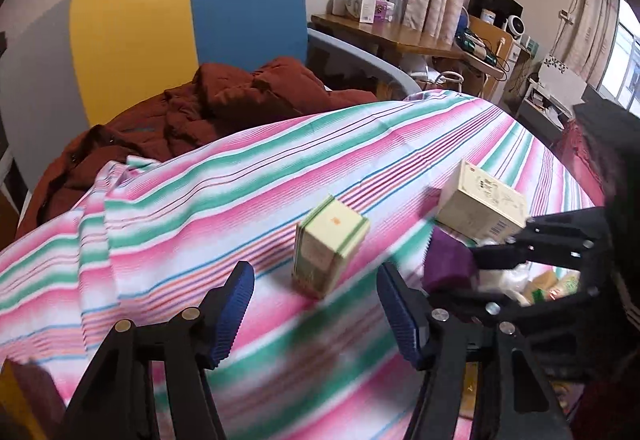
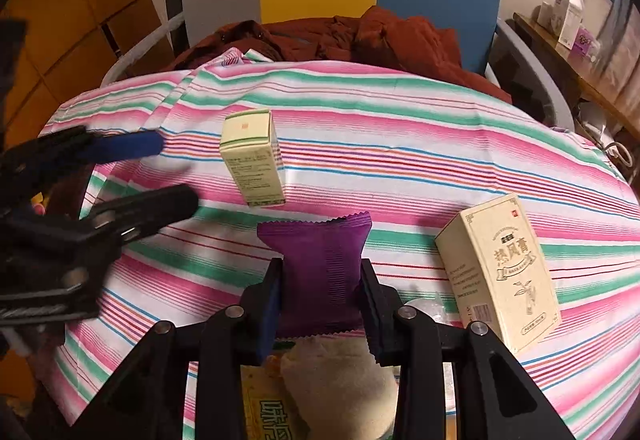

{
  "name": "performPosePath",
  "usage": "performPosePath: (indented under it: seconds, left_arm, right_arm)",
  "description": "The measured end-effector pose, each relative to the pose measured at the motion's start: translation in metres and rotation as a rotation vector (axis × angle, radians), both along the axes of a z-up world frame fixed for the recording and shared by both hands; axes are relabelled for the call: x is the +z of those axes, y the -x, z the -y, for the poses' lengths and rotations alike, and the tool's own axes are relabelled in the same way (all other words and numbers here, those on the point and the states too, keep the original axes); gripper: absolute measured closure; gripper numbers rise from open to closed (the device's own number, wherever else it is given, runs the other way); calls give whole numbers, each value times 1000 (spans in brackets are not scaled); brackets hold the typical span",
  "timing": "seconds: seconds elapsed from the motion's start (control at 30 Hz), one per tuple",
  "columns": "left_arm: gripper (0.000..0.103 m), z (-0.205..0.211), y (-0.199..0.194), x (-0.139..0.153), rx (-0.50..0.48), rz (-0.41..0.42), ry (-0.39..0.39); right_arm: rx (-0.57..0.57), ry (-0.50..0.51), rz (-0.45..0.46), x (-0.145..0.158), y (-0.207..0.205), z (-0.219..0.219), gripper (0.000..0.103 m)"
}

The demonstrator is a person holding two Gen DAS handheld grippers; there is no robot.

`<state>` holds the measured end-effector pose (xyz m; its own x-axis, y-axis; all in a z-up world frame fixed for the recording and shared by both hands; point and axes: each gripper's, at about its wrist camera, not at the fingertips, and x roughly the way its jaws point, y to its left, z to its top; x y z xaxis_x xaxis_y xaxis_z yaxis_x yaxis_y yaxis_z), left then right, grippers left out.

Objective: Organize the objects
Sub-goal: 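Carry the cream box and purple candy toward the gold tray with both grippers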

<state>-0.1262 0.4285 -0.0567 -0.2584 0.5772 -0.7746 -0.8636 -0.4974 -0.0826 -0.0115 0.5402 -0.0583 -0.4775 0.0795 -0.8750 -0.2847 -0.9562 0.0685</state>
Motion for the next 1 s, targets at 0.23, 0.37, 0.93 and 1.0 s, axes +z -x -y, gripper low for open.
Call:
performPosePath:
  seconds: [0.23,0.37,0.93,1.0]
  left_arm:
    - [56,-26,8,-13,-78,-7,-10]
    - [62,-27,10,-15,-70,19,-13]
    - [62,96,-45,43,182,7,-92]
    - [62,113,-51,51,207,-14,-94]
  right_arm:
    - [-8,1,8,-3,1,-3,67]
    - [-1,-9,27,-8,3,-3,67]
    - [97,-55,-41,-3,5,20,67]
    - [105,-74,-51,-1,4,22,67]
